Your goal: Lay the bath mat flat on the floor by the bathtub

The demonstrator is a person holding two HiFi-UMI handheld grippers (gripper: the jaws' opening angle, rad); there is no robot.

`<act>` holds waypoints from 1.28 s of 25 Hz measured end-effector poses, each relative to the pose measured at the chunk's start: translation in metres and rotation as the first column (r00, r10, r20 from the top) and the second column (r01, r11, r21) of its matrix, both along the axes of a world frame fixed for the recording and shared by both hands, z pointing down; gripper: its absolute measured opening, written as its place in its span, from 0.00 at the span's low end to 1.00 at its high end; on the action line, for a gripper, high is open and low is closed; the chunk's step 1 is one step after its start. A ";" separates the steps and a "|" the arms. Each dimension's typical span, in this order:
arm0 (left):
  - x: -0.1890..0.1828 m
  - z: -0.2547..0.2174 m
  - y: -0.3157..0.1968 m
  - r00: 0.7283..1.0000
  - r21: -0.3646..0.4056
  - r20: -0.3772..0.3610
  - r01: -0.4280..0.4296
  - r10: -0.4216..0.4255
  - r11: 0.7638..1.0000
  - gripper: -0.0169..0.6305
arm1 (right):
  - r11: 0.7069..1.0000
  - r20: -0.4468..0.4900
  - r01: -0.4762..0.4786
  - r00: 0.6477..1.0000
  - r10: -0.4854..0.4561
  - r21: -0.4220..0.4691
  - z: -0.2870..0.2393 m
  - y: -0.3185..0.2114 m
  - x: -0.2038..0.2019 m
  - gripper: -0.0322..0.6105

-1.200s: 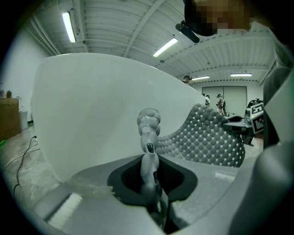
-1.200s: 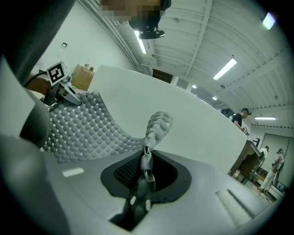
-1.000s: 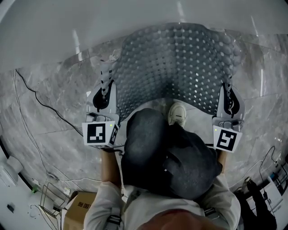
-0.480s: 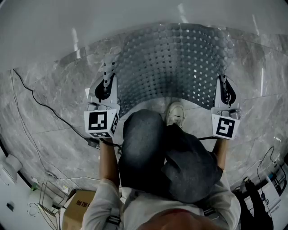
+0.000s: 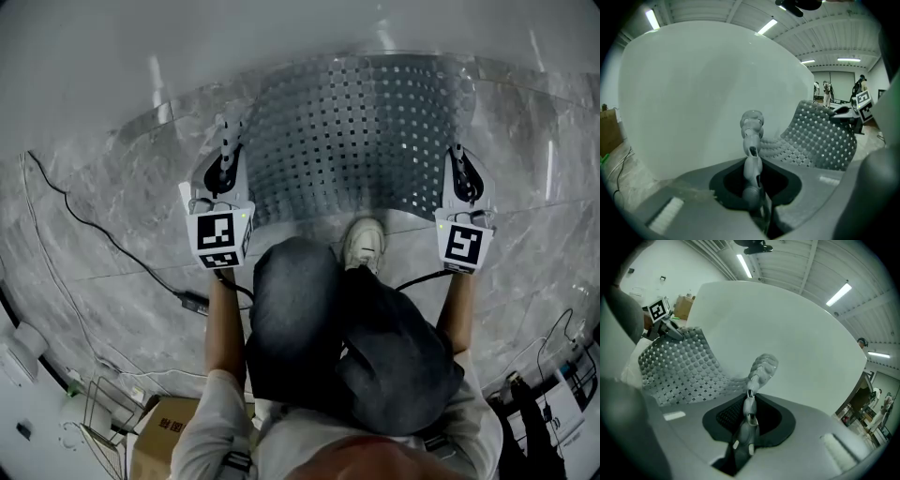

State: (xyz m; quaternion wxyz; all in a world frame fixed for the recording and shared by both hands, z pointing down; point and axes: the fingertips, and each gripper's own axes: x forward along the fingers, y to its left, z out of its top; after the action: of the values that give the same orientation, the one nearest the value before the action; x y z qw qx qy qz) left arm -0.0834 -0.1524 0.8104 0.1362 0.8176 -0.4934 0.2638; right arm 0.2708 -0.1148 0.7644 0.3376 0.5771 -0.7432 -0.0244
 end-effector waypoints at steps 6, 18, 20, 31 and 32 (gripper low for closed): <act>-0.005 0.020 -0.005 0.999 -0.019 0.029 0.016 -0.016 1.000 0.11 | 1.000 -0.015 -0.007 1.000 0.007 -0.026 0.017 -0.009 0.002 0.14; -0.015 0.067 -0.026 0.998 -0.075 0.050 0.039 -0.035 0.996 0.12 | 0.995 -0.070 -0.035 0.997 0.029 -0.093 0.066 -0.036 0.019 0.17; -0.018 0.073 -0.029 0.998 -0.082 0.050 0.039 -0.035 0.996 0.12 | 0.994 -0.077 -0.049 0.996 0.041 -0.102 0.074 -0.038 0.024 0.19; -0.030 0.096 -0.042 0.993 -0.103 0.087 0.086 -0.077 0.991 0.17 | 0.985 -0.128 -0.089 0.989 0.071 -0.149 0.107 -0.050 0.049 0.23; -0.032 0.099 -0.042 0.992 -0.106 0.090 0.093 -0.084 0.990 0.18 | 0.983 -0.133 -0.096 0.988 0.075 -0.155 0.112 -0.051 0.052 0.23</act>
State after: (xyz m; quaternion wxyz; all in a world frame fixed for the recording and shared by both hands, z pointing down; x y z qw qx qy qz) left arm -0.1152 -0.1948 0.9093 0.1715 0.7741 -0.5192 0.3191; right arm 0.3231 -0.1659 0.8760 0.4301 0.5767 -0.6945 0.0137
